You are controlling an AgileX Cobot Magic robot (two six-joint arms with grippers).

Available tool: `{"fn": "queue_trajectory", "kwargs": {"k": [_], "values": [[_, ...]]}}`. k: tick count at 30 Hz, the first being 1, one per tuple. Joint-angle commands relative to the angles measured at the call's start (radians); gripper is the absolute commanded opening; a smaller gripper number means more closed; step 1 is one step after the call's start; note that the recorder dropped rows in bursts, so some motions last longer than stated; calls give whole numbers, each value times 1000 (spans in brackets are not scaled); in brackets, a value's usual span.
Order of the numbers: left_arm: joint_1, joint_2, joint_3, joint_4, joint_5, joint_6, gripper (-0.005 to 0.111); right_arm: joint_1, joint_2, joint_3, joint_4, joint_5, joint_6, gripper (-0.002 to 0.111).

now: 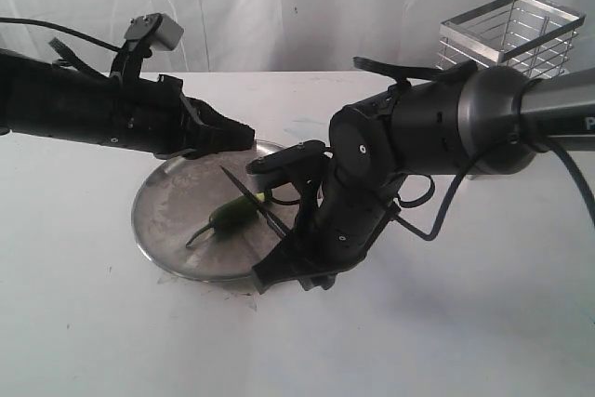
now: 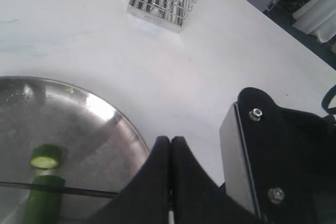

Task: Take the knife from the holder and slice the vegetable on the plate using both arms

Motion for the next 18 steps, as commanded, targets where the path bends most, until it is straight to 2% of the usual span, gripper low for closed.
{"fn": "queue_trajectory", "kwargs": {"k": [1,8,15,18], "values": [[-1,-9,2,-1,-51,-6,0,5,-7,5,3,-5,-11,0],[-1,-9,2,41,-202,-4,0,5,-7,5,5,-11,-11,0],[-1,22,0,-19,-384,-2,0,5,-7,5,13,30,-11,0],[-1,64,-28,-29,-406,-2,0,5,-7,5,20,30,-5,0]]}}
